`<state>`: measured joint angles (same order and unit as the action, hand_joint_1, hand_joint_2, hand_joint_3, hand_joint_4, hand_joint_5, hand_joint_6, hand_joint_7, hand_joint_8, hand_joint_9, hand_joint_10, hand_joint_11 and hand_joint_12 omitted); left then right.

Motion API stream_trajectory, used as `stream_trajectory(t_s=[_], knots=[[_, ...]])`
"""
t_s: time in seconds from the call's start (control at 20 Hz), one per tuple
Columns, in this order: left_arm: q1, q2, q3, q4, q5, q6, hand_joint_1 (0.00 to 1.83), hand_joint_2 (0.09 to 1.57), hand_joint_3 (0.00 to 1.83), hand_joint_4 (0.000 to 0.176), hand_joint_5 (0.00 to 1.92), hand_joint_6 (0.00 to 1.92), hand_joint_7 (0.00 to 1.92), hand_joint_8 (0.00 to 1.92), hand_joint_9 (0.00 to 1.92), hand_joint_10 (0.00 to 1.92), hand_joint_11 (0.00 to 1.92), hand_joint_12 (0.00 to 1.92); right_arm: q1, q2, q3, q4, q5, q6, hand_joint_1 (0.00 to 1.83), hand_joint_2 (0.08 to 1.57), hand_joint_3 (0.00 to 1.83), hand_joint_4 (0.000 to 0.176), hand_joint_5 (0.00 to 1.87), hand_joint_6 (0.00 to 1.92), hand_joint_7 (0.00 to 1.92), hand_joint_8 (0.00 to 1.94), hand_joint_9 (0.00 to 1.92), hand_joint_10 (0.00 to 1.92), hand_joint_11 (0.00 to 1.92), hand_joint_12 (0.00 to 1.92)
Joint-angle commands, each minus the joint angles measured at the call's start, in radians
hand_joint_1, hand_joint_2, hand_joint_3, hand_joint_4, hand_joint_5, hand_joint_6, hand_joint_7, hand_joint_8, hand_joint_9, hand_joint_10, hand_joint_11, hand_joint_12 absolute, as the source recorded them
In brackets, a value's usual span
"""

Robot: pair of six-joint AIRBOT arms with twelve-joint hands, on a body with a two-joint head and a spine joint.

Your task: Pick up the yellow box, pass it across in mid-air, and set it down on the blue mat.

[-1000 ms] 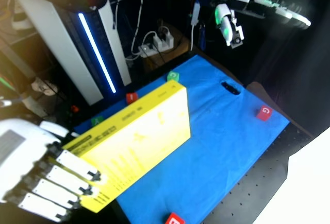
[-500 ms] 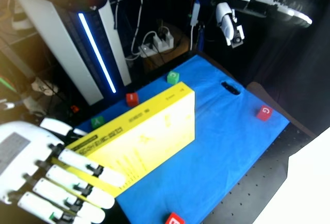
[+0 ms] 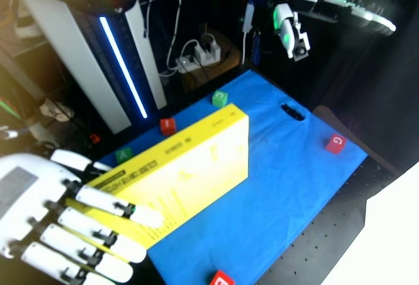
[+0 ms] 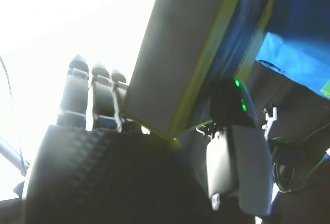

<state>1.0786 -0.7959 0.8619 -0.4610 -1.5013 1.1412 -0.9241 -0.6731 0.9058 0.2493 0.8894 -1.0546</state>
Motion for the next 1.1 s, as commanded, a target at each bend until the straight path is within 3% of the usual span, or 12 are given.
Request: stream_trajectory(t_s=[0.0, 0.1, 0.15, 0.2, 0.35, 0.45, 0.55, 0.7, 0.75, 0.85, 0.9, 1.05], knots=[[-0.003, -0.005, 0.001, 0.018, -0.124, 0.0, 0.41, 1.25, 0.0, 0.141, 0.02, 0.0, 0.0, 0.0, 0.0, 0.0, 0.0, 0.0, 0.019, 0.007, 0.011, 0.004, 0.136, -0.002, 0.34, 1.16, 0.0, 0.135, 0.0, 0.0, 0.0, 0.0, 0.0, 0.0, 0.0, 0.0], [-0.003, -0.007, 0.001, 0.018, -0.126, 0.0, 0.4, 1.25, 0.0, 0.15, 0.02, 0.0, 0.0, 0.0, 0.0, 0.0, 0.0, 0.0, 0.028, 0.003, 0.023, 0.004, 0.133, -0.002, 0.36, 1.16, 0.0, 0.151, 0.0, 0.0, 0.0, 0.0, 0.0, 0.0, 0.05, 0.02], [-0.003, -0.007, 0.001, 0.018, -0.129, 0.0, 0.4, 1.25, 0.0, 0.144, 0.01, 0.0, 0.0, 0.0, 0.0, 0.0, 0.0, 0.0, 0.034, -0.001, 0.028, 0.004, 0.128, -0.001, 0.36, 1.15, 0.0, 0.138, 0.0, 0.0, 0.0, 0.0, 0.0, 0.0, 0.01, 0.75], [-0.003, -0.007, 0.001, 0.018, -0.129, 0.0, 0.4, 1.26, 0.0, 0.146, 0.01, 0.0, 0.0, 0.0, 0.0, 0.0, 0.01, 0.01, 0.04, -0.005, 0.032, 0.004, 0.124, -0.001, 0.34, 1.12, 0.0, 0.149, 0.0, 0.0, 0.0, 0.0, 0.0, 0.0, 0.0, 1.21], [-0.002, -0.007, 0.001, 0.018, -0.128, 0.0, 0.4, 1.26, 0.0, 0.135, 0.0, 0.0, 0.0, 0.0, 0.0, 0.0, 0.0, 0.01, 0.052, -0.005, 0.036, 0.004, 0.124, -0.001, 0.32, 1.13, 0.0, 0.162, 0.0, 0.0, 0.0, 0.0, 0.0, 0.0, 0.0, 0.91], [0.001, -0.007, 0.0, 0.018, -0.131, 0.0, 0.41, 1.26, 0.0, 0.125, 0.01, 0.0, 0.0, 0.0, 0.0, 0.0, 0.0, 0.0, 0.059, -0.002, 0.036, 0.004, 0.125, -0.002, 0.35, 1.15, 0.0, 0.159, 0.0, 0.0, 0.0, 0.0, 0.0, 0.0, 0.0, 0.1], [0.006, -0.006, -0.001, 0.018, -0.137, 0.0, 0.4, 1.25, 0.0, 0.13, 0.01, 0.0, 0.0, 0.0, 0.0, 0.0, 0.0, 0.0, 0.067, 0.003, 0.03, -0.01, 0.139, -0.002, 0.4, 1.15, 0.0, 0.148, 0.0, 0.0, 0.0, 0.0, 0.0, 0.0, 0.0, 0.0], [0.011, -0.004, -0.004, 0.019, -0.145, 0.0, 0.38, 1.25, 0.0, 0.151, 0.02, 0.0, 0.0, 0.0, 0.0, 0.0, 0.05, 0.03, 0.068, 0.024, 0.009, -0.025, 0.177, -0.002, 0.41, 1.13, 0.0, 0.172, 0.0, 0.0, 0.0, 0.0, 0.0, 0.0, 0.0, 0.0], [0.014, -0.001, -0.006, 0.02, -0.149, 0.0, 0.38, 1.26, 0.0, 0.154, 0.02, 0.01, 0.0, 0.0, 0.0, 0.0, 0.0, 0.38, 0.067, 0.032, -0.001, -0.035, 0.194, -0.002, 0.39, 1.14, 0.0, 0.156, 0.0, 0.0, 0.0, 0.0, 0.0, 0.0, 0.0, 0.0], [0.021, 0.003, -0.01, 0.022, -0.16, 0.0, 0.37, 1.25, 0.0, 0.153, 0.02, 0.01, 0.0, 0.0, 0.0, 0.0, 0.0, 0.35, 0.067, 0.045, -0.018, -0.047, 0.228, -0.002, 0.38, 1.14, 0.0, 0.162, 0.0, 0.0, 0.0, 0.0, 0.0, 0.0, 0.0, 0.0], [0.025, 0.005, -0.012, 0.022, -0.168, 0.0, 0.34, 1.23, 0.0, 0.161, 0.02, 0.0, 0.0, 0.0, 0.0, 0.0, 0.0, 0.38, 0.067, 0.051, -0.029, -0.051, 0.254, -0.002, 0.36, 1.14, 0.0, 0.143, 0.0, 0.0, 0.0, 0.0, 0.0, 0.0, 0.0, 0.0], [0.037, 0.015, -0.02, 0.022, -0.185, 0.0, 0.38, 1.23, 0.0, 0.158, 0.02, 0.0, 0.0, 0.0, 0.0, 0.0, 0.0, 0.35, 0.066, 0.065, -0.051, -0.057, 0.313, -0.002, 0.3, 1.15, 0.0, 0.157, 0.0, 0.0, 0.0, 0.0, 0.0, 0.0, 0.06, 0.03]])
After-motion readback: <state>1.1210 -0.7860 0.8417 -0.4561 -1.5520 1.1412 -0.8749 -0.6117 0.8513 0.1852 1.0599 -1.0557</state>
